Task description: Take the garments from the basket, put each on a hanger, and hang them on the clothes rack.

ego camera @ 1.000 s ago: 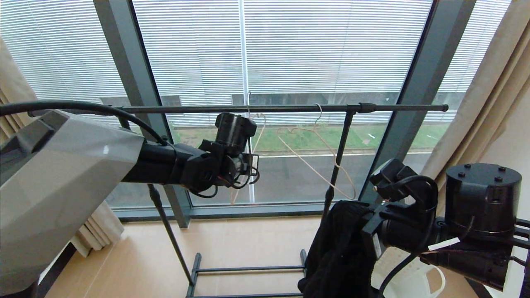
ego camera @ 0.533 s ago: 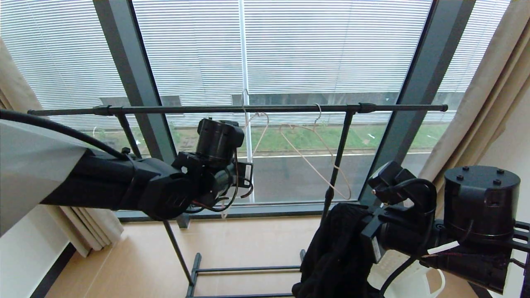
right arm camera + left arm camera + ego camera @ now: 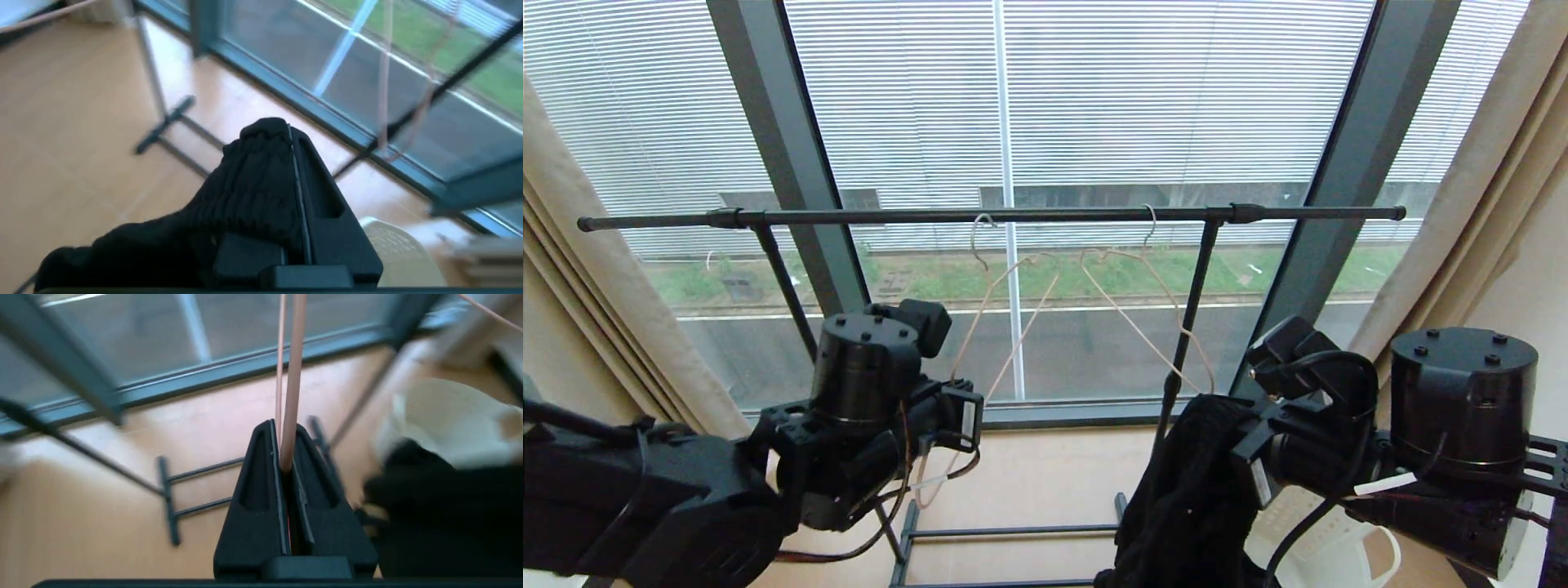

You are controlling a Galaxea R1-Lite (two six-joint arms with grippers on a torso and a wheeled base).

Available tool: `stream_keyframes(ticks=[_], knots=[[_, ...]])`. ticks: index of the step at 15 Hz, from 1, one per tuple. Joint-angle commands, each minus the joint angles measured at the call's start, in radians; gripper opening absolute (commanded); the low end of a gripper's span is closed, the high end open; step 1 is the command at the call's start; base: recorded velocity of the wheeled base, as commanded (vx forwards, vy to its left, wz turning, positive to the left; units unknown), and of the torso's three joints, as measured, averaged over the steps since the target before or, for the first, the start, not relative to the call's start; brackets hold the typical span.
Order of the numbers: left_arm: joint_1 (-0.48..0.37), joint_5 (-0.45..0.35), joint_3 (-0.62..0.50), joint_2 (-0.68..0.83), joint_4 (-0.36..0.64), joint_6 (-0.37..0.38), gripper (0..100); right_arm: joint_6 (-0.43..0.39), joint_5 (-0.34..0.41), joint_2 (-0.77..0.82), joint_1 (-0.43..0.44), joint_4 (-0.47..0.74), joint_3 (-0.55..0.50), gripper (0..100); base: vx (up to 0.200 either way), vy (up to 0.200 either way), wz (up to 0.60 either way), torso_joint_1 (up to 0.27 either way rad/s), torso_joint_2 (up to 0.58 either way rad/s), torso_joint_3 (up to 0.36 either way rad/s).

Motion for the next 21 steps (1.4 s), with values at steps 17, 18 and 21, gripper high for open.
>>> stream_keyframes(ticks=[17, 18, 21], knots=[[0.076, -0.481, 0.639, -0.074, -0.716, 0.286, 0, -0.318, -0.32, 0.16, -0.148, -0.08, -0.201, 0, 0.0, 0.0, 0.0, 0.0, 0.0, 0.0], [0.073, -0.501, 0.642, -0.074, -0.724, 0.289, 0, -0.318, -0.323, 0.166, -0.156, -0.078, -0.209, 0, 0.0, 0.0, 0.0, 0.0, 0.0, 0.0], [0.06, -0.521, 0.643, -0.064, -0.724, 0.294, 0, -0.32, -0.337, 0.188, -0.173, -0.078, -0.232, 0, 0.0, 0.0, 0.0, 0.0, 0.0, 0.0]])
